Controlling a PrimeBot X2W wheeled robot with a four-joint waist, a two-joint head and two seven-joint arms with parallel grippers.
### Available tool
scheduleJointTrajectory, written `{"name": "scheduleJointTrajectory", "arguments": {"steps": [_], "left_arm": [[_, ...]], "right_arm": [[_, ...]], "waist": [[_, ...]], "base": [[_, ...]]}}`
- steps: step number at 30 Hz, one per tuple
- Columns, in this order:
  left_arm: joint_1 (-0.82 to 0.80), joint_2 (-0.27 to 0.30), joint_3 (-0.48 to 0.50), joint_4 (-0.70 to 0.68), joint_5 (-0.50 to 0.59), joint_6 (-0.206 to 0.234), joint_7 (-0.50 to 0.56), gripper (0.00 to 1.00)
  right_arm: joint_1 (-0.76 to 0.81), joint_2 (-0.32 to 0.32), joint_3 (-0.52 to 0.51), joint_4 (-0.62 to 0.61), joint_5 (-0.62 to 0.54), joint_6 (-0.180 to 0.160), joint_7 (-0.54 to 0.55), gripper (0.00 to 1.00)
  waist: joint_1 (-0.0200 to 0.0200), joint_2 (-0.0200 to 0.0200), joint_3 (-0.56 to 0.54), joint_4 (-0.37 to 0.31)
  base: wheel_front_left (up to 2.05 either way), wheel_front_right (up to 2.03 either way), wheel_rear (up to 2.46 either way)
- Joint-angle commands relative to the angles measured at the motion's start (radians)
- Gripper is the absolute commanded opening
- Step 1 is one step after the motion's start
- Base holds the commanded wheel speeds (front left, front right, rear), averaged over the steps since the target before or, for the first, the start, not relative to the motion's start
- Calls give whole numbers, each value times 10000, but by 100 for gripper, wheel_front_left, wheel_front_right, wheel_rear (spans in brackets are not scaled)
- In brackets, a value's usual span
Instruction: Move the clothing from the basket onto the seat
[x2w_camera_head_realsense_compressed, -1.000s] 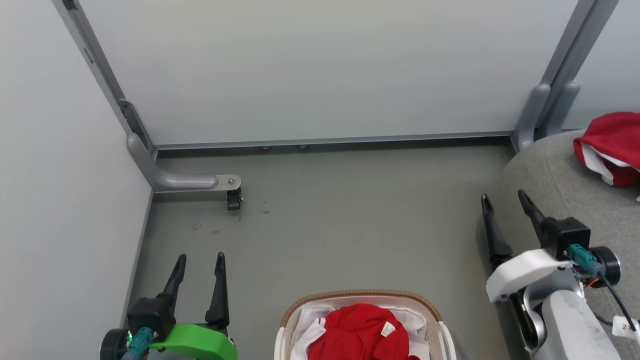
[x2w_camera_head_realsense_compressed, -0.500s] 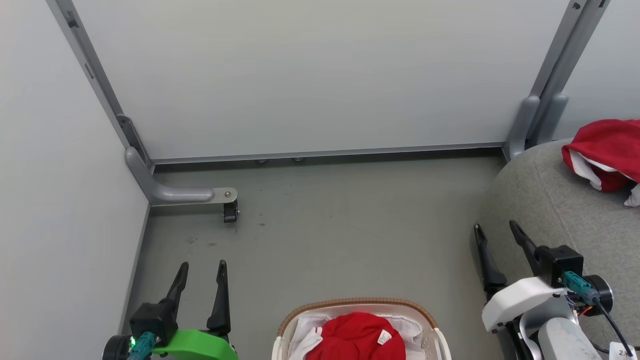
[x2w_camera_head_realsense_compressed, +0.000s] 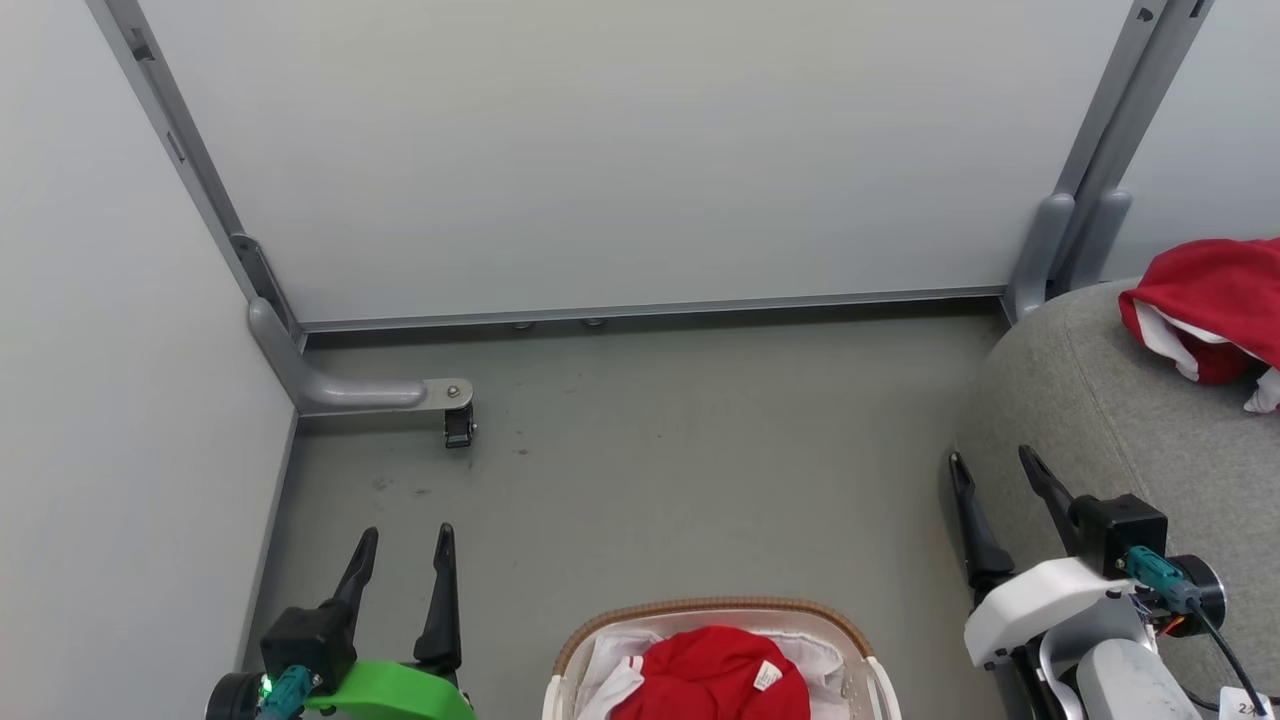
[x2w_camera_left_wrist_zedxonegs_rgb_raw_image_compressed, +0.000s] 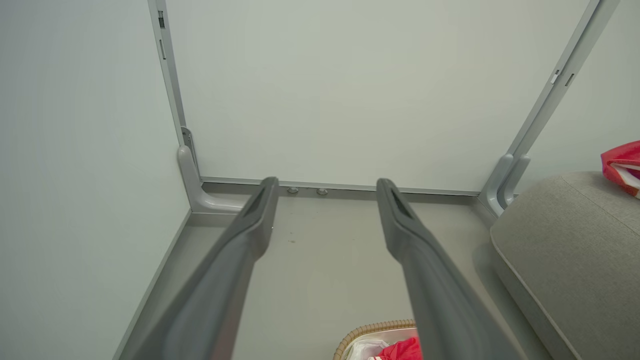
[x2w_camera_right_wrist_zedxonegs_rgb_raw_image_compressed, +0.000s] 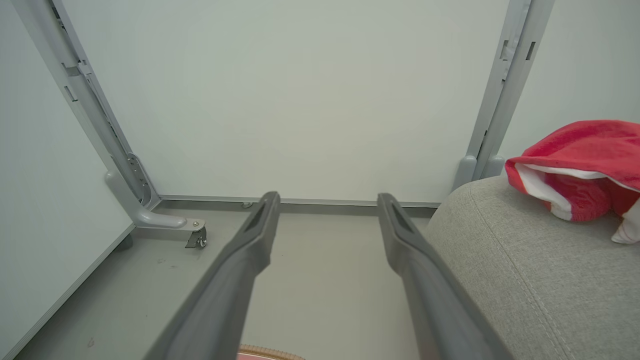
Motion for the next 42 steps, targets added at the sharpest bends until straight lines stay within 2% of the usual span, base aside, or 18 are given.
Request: {"name": "scheduleJointTrajectory", "arguments": {"steps": [1,16,21,26,30,36,42], "left_arm": [[65,3,22,-21,9,-23,-9,100],[98,3,23,-110,21,42,-8,100],[-90,3,-296,-6,103,-54,-8,100],[-413,4,-1078,219,99,-133,-8,100],[-1110,9,-2109,744,379,-230,-8,100],[-2663,16,-3518,1868,666,-328,-8,100],[-4013,22,-4526,3194,636,-330,-8,100]], "right_arm": [[145,-42,-31,18,21,-10,-20,100],[97,-42,-75,41,2,-10,-20,100],[21,-42,-174,-12,-66,-10,-20,100],[-138,-44,-367,-79,-219,-10,-20,100],[-473,-41,-574,-266,-398,-10,-20,100],[-1248,-41,-752,-581,-647,-10,-20,100],[-1987,-44,-705,-1034,-845,-10,-20,100]], "waist": [[1,0,5,4],[1,0,122,-70],[1,0,273,-161],[1,0,591,-295],[1,0,1299,-441],[1,0,2762,-948],[1,0,4411,-1565]], "base": [[0,0,0],[0,0,0],[0,0,0],[0,0,0],[0,0,0],[0,0,0],[0,0,0]]}}
